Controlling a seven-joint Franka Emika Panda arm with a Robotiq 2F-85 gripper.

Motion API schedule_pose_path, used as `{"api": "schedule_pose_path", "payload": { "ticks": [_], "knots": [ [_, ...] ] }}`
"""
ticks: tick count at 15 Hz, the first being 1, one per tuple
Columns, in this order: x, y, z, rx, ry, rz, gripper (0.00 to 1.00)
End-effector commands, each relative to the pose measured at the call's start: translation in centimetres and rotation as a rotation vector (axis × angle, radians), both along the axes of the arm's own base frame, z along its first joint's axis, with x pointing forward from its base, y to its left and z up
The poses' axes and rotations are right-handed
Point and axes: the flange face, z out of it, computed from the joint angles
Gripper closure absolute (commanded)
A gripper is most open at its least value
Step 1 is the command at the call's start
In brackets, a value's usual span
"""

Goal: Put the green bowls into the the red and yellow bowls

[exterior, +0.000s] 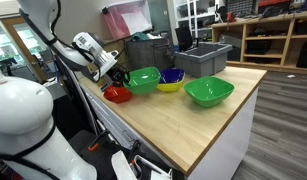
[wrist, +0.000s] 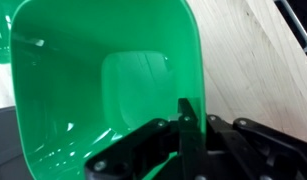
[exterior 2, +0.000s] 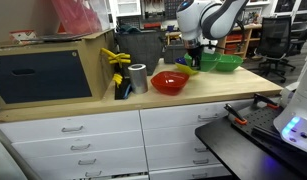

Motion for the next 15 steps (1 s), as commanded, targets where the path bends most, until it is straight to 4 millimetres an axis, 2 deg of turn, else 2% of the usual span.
{"api": "schedule_pose_path", "payload": {
  "ticks": [1, 4, 7, 11, 15],
  "knots": [
    [2.1, 2.9, 1.9, 0.059, -0.018, 0.073, 0.99],
    [3.3, 5.4, 2.6, 0.108, -0.02, 0.114, 0.99],
    [3.9, 7.6, 2.3, 0.151, -0.001, 0.141, 0.99],
    [4.1, 9.6, 1.5, 0.186, 0.028, 0.174, 0.99],
    [3.7, 10.9, 2.3, 0.18, 0.031, 0.235, 0.99]
  ]
}}
